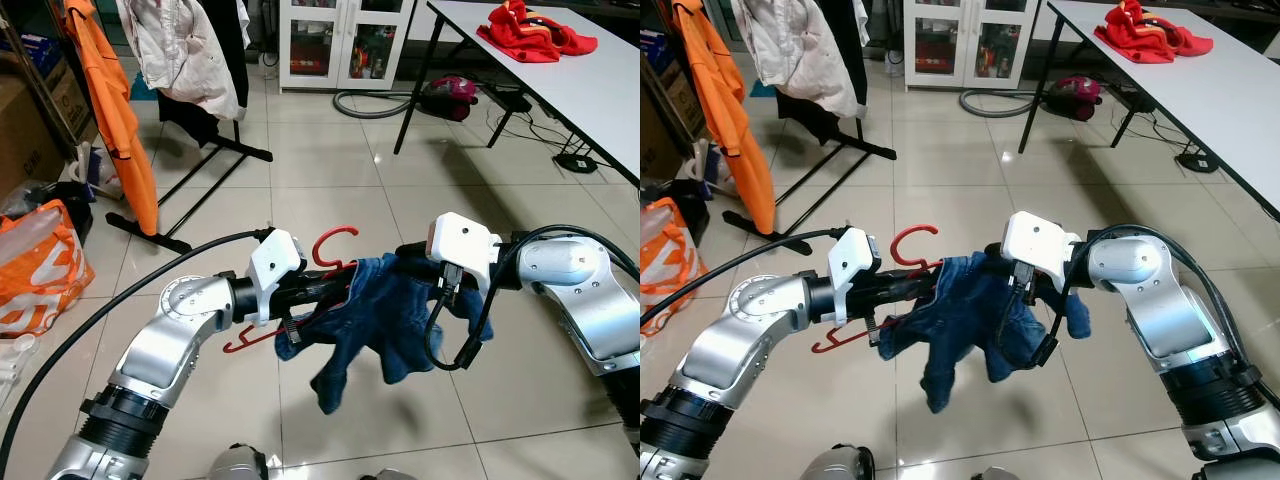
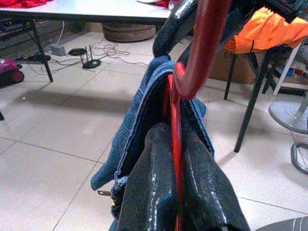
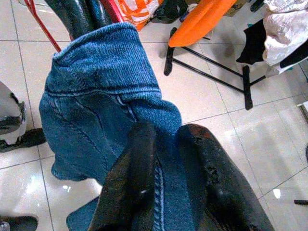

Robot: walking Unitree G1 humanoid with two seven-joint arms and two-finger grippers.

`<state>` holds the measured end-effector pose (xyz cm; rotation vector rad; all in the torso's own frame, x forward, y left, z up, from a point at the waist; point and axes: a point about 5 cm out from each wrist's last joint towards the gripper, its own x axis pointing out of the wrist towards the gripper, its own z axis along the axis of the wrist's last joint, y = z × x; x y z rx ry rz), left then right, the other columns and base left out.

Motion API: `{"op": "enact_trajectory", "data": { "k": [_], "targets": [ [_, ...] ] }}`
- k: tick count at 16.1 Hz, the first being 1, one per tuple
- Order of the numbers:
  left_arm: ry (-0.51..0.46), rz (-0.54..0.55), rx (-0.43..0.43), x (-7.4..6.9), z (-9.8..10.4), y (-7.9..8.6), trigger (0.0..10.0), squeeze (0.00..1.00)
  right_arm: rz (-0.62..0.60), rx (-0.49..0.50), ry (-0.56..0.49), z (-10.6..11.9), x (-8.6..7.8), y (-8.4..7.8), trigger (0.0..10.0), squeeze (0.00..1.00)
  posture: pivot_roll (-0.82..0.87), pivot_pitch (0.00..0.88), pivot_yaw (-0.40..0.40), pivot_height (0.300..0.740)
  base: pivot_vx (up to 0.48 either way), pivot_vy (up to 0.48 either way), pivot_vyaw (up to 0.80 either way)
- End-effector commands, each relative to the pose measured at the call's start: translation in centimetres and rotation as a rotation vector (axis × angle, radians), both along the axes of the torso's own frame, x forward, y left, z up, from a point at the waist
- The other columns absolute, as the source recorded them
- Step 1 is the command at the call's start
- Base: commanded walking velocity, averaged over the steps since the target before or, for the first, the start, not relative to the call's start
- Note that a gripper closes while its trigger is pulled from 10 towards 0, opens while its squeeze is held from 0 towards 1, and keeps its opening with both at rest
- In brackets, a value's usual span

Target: Hang hanger

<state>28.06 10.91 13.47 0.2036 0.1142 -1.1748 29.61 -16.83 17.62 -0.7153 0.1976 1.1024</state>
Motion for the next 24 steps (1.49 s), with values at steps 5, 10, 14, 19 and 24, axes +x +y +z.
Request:
{"op": "enact_trajectory", "data": {
  "k": [5, 10, 14, 19, 24],
  "targets": [
    [-0.052, -0.033, -0.025, -0.13, 1.20, -0.74, 10.0, 0.00, -0.033, -0.041, -0.020, -0.05, 0.30, -0.41, 10.0, 1.00, 0.02, 0.066, -0.076, 0.740, 0.000, 0.000, 0.00],
    [-0.055, -0.032, -0.028, -0.10, 1.30, -0.81, 10.0, 0.00, -0.038, -0.062, -0.013, -0.53, 0.39, -0.56, 9.2, 0.00, 0.02, 0.066, -0.077, 0.740, 0.000, 0.000, 0.00],
    [-0.056, -0.030, -0.027, -0.03, 1.31, -0.77, 10.0, 0.00, -0.032, -0.032, -0.013, -0.21, 0.38, -0.44, 0.0, 0.00, 0.02, 0.062, -0.077, 0.740, 0.000, 0.000, 0.00],
    [-0.058, -0.030, -0.021, 0.03, 1.24, -0.78, 10.0, 0.00, -0.024, -0.037, -0.012, 0.01, 0.25, -0.70, 0.0, 0.00, 0.02, 0.053, -0.078, 0.740, 0.000, 0.000, 0.00],
    [-0.059, -0.039, -0.006, 0.08, 1.12, -0.71, 10.0, 0.00, -0.007, -0.038, 0.009, -0.37, -0.01, -0.57, 0.0, 0.00, 0.02, 0.046, -0.078, 0.740, 0.000, 0.000, 0.00]
  ]
}}
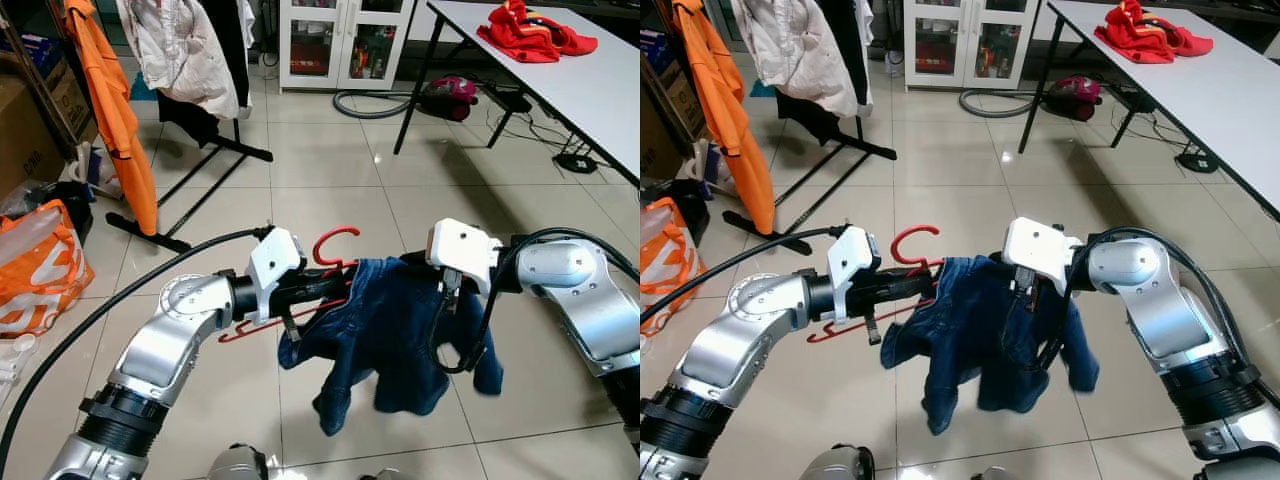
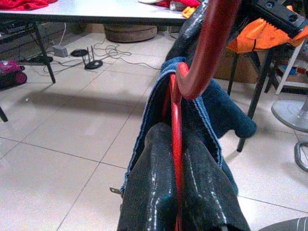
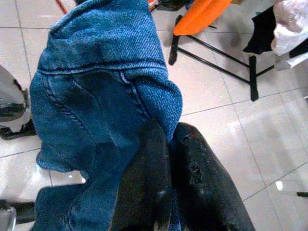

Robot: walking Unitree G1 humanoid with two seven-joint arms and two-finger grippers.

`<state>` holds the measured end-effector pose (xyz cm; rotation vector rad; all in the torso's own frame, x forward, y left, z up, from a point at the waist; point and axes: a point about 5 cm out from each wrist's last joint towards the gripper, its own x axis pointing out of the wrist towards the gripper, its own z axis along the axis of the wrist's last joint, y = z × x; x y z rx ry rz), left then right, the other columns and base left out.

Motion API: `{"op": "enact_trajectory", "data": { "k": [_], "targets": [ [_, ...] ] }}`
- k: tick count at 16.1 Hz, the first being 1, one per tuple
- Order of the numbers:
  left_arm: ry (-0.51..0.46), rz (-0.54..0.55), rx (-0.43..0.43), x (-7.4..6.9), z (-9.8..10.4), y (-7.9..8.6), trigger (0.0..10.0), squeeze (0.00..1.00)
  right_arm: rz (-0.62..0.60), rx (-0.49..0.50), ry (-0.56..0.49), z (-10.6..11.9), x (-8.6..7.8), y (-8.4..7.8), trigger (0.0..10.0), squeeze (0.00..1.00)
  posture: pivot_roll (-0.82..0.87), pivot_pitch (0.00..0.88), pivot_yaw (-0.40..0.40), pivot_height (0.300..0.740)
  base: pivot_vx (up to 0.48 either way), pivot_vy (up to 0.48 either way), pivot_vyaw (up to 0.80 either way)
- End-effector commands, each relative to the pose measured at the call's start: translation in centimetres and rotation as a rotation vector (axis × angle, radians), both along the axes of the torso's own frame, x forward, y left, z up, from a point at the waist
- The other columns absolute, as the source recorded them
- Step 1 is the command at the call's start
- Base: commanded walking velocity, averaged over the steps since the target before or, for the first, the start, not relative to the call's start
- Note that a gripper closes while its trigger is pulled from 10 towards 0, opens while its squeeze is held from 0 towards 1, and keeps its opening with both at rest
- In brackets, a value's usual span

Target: Hang hanger

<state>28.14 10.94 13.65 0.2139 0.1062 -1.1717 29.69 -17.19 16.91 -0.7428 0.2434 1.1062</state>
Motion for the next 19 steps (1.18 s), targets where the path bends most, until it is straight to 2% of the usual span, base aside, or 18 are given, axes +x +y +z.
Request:
{"op": "enact_trajectory", "data": {
  "k": [1, 4, 5, 10, 12, 14, 17, 19],
  "targets": [
    [-0.048, -0.042, -0.006, 0.0, 0.9, -0.7, 10.0, 0.00, -0.002, 0.008, -0.012, 0.3, -0.1, -0.2, 0.0, 0.00, 0.02, 0.046, -0.079, 0.740, 0.000, 0.000, 0.00],
    [-0.049, -0.056, 0.011, 0.0, 1.0, -0.4, 10.0, 0.00, 0.004, 0.010, -0.008, 0.3, -0.1, -0.2, 0.0, 0.00, 0.02, 0.041, -0.080, 0.740, 0.000, 0.000, 0.00],
    [-0.047, -0.070, 0.019, -0.1, 1.1, -0.2, 10.0, 1.00, 0.007, 0.011, -0.008, 0.3, -0.1, -0.2, 0.0, 0.00, 0.02, 0.041, -0.081, 0.740, 0.000, 0.000, 0.00],
    [-0.070, -0.150, 0.141, 0.2, 2.0, 2.5, 10.0, 1.00, 0.026, 0.008, -0.036, 0.6, 0.0, -0.4, 0.0, 0.00, 0.02, 0.043, -0.081, 0.740, 0.000, 0.000, 0.00],
    [-0.073, -0.145, 0.163, 0.6, 2.4, 3.4, 10.0, 1.00, 0.014, 0.024, -0.043, 0.7, 0.1, -0.4, 0.0, 0.00, 0.02, 0.044, -0.079, 0.740, 0.000, 0.000, 0.00],
    [-0.081, -0.113, 0.169, 1.1, 2.8, 4.2, 10.0, 1.00, -0.012, 0.041, -0.049, 0.8, 0.3, -0.7, 0.0, 0.00, 0.03, 0.047, -0.077, 0.740, 0.000, 0.000, 0.00],
    [-0.105, -0.025, 0.120, 2.3, 4.5, 5.9, 10.0, 1.00, -0.044, 0.030, -0.045, 0.3, 0.4, -1.4, 0.0, 0.00, 0.02, 0.054, -0.077, 0.740, 0.000, 0.000, 0.00],
    [-0.128, 0.029, 0.134, 2.7, 5.0, 7.2, 10.0, 1.00, -0.044, 0.016, -0.023, -0.3, 0.2, -1.5, 0.0, 0.00, 0.02, 0.058, -0.079, 0.740, 0.000, 0.000, 0.00]
  ]
}}
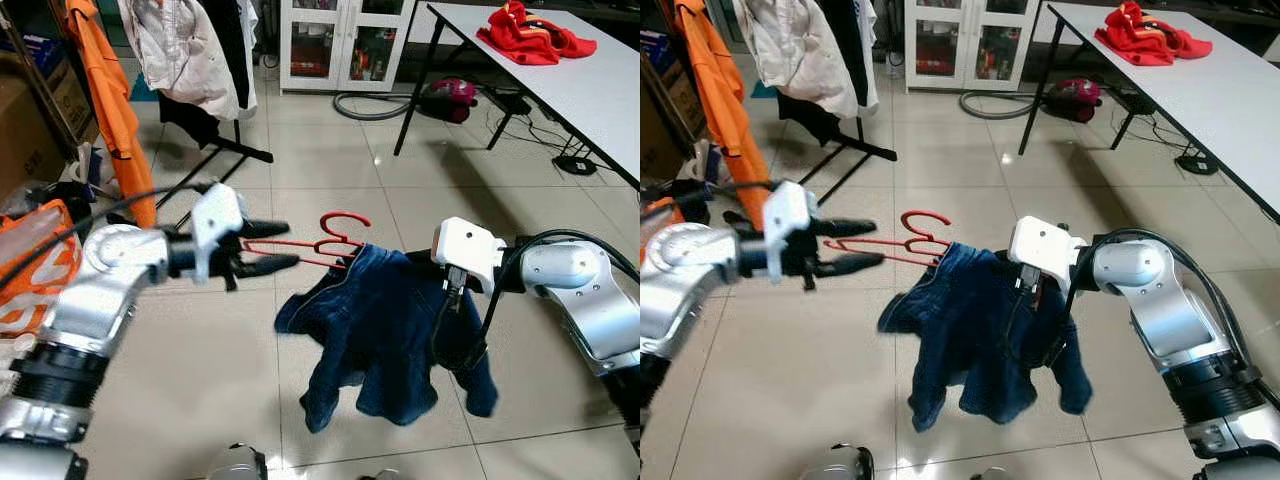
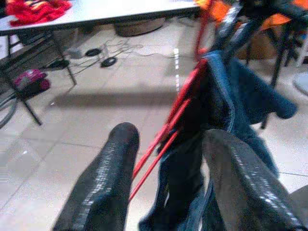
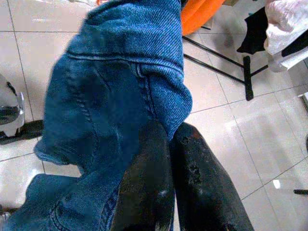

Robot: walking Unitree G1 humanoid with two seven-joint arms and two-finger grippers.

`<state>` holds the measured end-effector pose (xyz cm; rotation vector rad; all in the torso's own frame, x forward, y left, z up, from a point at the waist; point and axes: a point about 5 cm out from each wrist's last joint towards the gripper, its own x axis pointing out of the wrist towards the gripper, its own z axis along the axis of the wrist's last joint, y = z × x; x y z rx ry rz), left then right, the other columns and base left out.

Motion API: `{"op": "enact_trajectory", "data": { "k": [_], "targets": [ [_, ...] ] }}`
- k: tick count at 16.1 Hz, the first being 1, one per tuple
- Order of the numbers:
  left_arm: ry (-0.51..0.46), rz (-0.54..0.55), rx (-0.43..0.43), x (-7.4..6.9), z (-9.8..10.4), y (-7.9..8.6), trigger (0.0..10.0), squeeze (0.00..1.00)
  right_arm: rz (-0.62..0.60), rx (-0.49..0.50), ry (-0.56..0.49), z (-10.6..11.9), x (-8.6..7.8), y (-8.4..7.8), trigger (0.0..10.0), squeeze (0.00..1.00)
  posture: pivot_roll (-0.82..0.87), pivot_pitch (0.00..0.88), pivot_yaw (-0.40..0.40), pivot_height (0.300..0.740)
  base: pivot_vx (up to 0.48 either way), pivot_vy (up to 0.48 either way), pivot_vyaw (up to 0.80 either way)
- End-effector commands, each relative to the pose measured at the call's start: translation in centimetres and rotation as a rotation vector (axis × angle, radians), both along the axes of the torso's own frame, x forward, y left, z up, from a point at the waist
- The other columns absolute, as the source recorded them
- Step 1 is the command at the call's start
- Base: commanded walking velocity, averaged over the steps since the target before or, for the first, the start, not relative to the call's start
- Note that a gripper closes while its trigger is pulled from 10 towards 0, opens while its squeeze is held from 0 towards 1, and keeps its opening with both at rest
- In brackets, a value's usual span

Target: Hang hanger

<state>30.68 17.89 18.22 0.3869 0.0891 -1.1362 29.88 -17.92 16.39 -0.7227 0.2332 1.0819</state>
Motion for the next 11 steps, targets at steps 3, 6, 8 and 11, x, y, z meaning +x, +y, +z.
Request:
{"op": "enact_trajectory", "data": {
  "k": [3, 6, 8, 11],
  "targets": [
    [-0.074, 0.127, -0.021, 1.1, 2.0, 2.6, 10.0, 0.00, -0.024, 0.008, 0.007, -0.3, -0.3, -0.9, 0.0, 0.00, 0.03, 0.063, -0.080, 0.740, 0.000, 0.000, 0.00],
    [-0.044, 0.201, -0.126, 1.0, 2.1, 3.9, 10.0, 0.00, -0.043, 0.050, 0.009, 0.2, -0.2, -0.9, 0.0, 0.00, 0.03, 0.067, -0.077, 0.740, 0.000, 0.000, 0.00],
    [0.079, 0.100, -0.222, -1.2, 0.6, 2.9, 10.0, 0.00, -0.050, 0.068, 0.001, 0.8, -0.2, -1.1, 0.0, 0.00, 0.03, 0.073, -0.076, 0.740, 0.000, 0.000, 0.00],
    [0.192, 0.015, -0.323, -3.4, -1.1, 0.7, 10.0, 0.00, -0.050, 0.077, -0.013, 1.4, -0.1, -1.0, 0.0, 0.00, 0.03, 0.075, -0.081, 0.740, 0.000, 0.000, 0.00]
  ]
}}
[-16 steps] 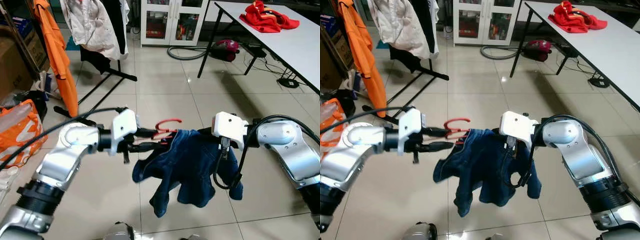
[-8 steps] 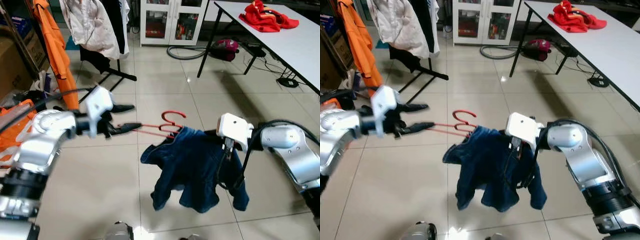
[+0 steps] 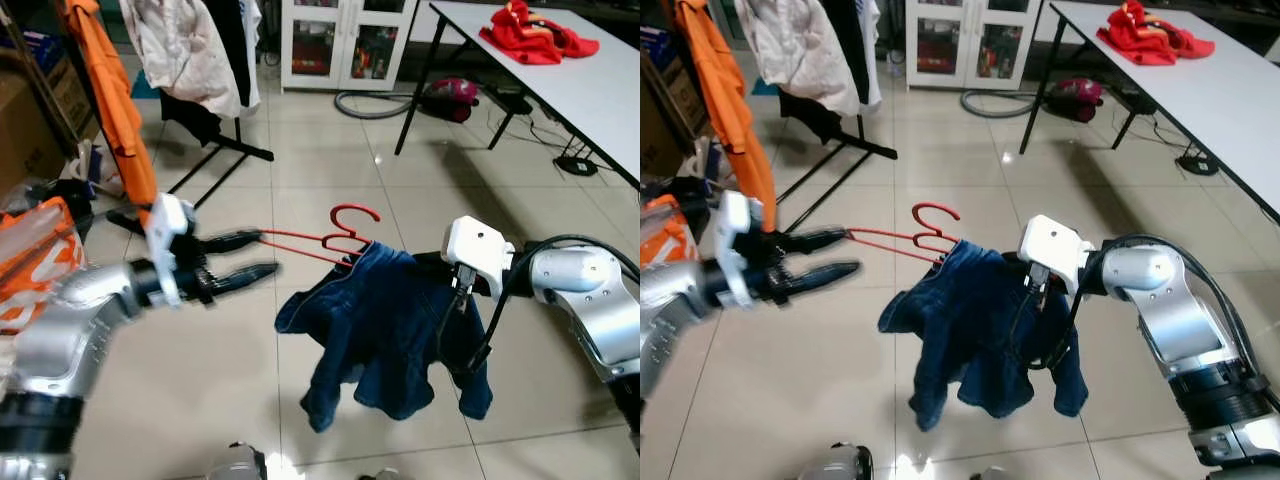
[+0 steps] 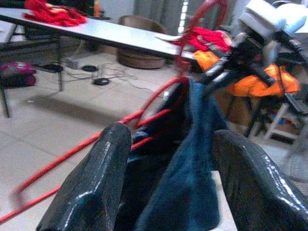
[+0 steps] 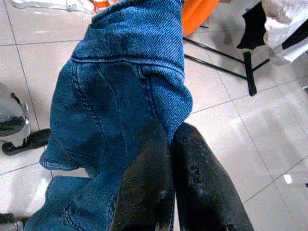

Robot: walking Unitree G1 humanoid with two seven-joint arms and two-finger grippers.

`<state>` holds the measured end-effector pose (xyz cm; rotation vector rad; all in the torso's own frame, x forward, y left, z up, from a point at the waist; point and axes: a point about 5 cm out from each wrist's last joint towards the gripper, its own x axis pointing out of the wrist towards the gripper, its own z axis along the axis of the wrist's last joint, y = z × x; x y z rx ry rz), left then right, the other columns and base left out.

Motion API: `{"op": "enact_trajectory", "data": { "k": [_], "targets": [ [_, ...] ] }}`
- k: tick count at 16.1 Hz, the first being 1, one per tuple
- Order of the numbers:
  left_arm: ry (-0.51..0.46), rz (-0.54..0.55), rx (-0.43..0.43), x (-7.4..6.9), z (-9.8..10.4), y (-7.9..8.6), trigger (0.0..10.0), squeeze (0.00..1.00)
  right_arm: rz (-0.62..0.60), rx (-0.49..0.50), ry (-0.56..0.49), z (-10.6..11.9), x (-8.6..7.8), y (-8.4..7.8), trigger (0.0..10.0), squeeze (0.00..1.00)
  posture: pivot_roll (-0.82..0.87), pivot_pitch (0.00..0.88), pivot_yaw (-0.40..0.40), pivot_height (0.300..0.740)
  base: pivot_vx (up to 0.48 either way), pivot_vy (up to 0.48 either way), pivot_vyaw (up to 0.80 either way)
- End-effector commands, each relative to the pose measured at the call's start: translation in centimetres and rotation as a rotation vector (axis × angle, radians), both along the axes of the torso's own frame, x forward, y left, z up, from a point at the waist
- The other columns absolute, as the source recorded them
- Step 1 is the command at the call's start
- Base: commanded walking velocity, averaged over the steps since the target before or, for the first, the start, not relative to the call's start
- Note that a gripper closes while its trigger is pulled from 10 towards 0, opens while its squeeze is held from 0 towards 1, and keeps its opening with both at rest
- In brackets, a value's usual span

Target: Hang hanger

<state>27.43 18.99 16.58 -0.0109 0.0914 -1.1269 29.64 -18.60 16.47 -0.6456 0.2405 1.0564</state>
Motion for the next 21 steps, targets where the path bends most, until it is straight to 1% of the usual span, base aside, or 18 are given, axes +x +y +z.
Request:
{"op": "enact_trajectory", "data": {
  "k": [1, 2, 3, 4, 5, 6, 7, 8, 10, 12, 13, 14, 16, 17, 18, 19, 20, 21],
  "targets": [
    [0.017, -0.031, -0.002, -0.6, -0.3, -0.9, 10.0, 0.00, -0.009, 0.026, -0.047, 1.5, 0.2, -0.1, 0.0, 0.00, 0.03, 0.075, -0.082, 0.740, 0.000, 0.000, 0.00],
    [0.060, -0.017, 0.006, -0.7, -1.5, -1.2, 10.0, 0.00, -0.007, 0.034, -0.048, 1.5, 0.3, 0.1, 0.0, 0.00, 0.03, 0.074, -0.084, 0.740, 0.000, 0.000, 0.00],
    [0.091, -0.001, 0.001, -0.7, -2.1, -1.3, 10.0, 0.00, -0.006, 0.038, -0.049, 1.6, 0.3, 0.2, 0.0, 0.00, 0.03, 0.073, -0.084, 0.740, 0.000, 0.000, 0.00],
    [0.179, 0.074, -0.033, -0.2, -3.5, -1.2, 10.0, 0.00, -0.005, 0.063, -0.055, 1.8, 0.3, 0.6, 0.0, 0.00, 0.03, 0.071, -0.079, 0.740, 0.000, 0.000, 0.00],
    [0.245, 0.126, -0.055, 0.0, -4.6, -1.0, 10.0, 0.00, -0.009, 0.084, -0.060, 2.0, 0.3, 0.8, 0.0, 0.00, 0.03, 0.071, -0.079, 0.740, 0.000, 0.000, 0.00],
    [0.319, 0.199, -0.045, 0.2, -6.4, -0.4, 10.0, 0.00, -0.007, 0.097, -0.061, 2.2, 0.3, 0.9, 0.0, 0.00, 0.03, 0.071, -0.076, 0.740, 0.000, 0.000, 0.00],
    [0.373, 0.270, -0.013, 0.4, -7.9, 0.1, 10.0, 0.00, -0.002, 0.106, -0.061, 2.3, 0.2, 1.0, 0.0, 0.00, 0.03, 0.071, -0.075, 0.740, 0.000, 0.000, 0.00],
    [0.386, 0.296, 0.006, 0.5, -8.4, 0.4, 10.0, 0.00, -0.001, 0.108, -0.061, 2.4, 0.1, 1.0, 0.0, 0.00, 0.03, 0.071, -0.075, 0.740, 0.000, 0.000, 0.00],
    [0.463, 0.374, 0.042, 0.7, -10.0, 1.2, 10.0, 0.00, 0.004, 0.113, -0.065, 2.7, 0.0, 1.2, 0.0, 0.00, 0.02, 0.072, -0.074, 0.740, 0.000, 0.000, 0.00],
    [0.532, 0.424, 0.079, 0.8, -11.3, 1.4, 10.0, 0.00, 0.009, 0.114, -0.064, 2.7, -0.1, 1.4, 0.0, 0.00, 0.02, 0.072, -0.074, 0.740, 0.000, 0.000, 0.00],
    [0.548, 0.440, 0.068, 0.9, -11.5, 1.4, 10.0, 0.00, 0.012, 0.116, -0.064, 2.7, -0.2, 1.4, 0.0, 0.00, 0.02, 0.070, -0.074, 0.740, 0.000, 0.000, 0.00],
    [0.571, 0.472, 0.049, 1.3, -11.8, 1.4, 10.0, 0.00, 0.019, 0.119, -0.065, 2.9, -0.4, 1.6, 0.0, 0.00, 0.02, 0.068, -0.074, 0.740, 0.000, 0.000, 0.00],
    [0.585, 0.518, 0.030, 1.8, -11.9, 2.0, 10.0, 0.00, 0.028, 0.122, -0.068, 3.2, -0.6, 1.7, 0.0, 0.00, 0.02, 0.067, -0.074, 0.740, 0.000, 0.000, 0.00],
    [0.595, 0.569, 0.014, 2.1, -11.8, 3.0, 10.0, 0.00, 0.042, 0.123, -0.068, 3.6, -0.9, 1.5, 0.0, 0.00, 0.02, 0.063, -0.074, 0.740, 0.000, 0.000, 0.00],
    [0.597, 0.599, 0.020, 2.2, -11.8, 3.8, 10.0, 0.00, 0.050, 0.118, -0.070, 3.8, -1.1, 1.5, 0.0, 0.00, 0.02, 0.063, -0.074, 0.740, 0.000, 0.000, 0.00],
    [0.598, 0.610, 0.026, 2.2, -11.9, 4.1, 10.0, 0.00, 0.054, 0.114, -0.068, 3.8, -1.1, 1.4, 0.0, 0.00, 0.02, 0.060, -0.074, 0.740, 0.000, 0.000, 0.00],
    [0.612, 0.649, 0.034, 2.3, -12.1, 4.8, 10.0, 0.00, 0.063, 0.114, -0.055, 3.9, -1.5, 1.4, 0.0, 0.00, 0.02, 0.058, -0.075, 0.740, 0.000, 0.000, 0.00],
    [0.620, 0.662, 0.029, 2.3, -12.2, 5.0, 10.0, 0.00, 0.067, 0.116, -0.051, 4.0, -1.6, 1.5, 0.0, 0.00, 0.02, 0.058, -0.075, 0.740, 0.000, 0.000, 0.00]
  ]
}}
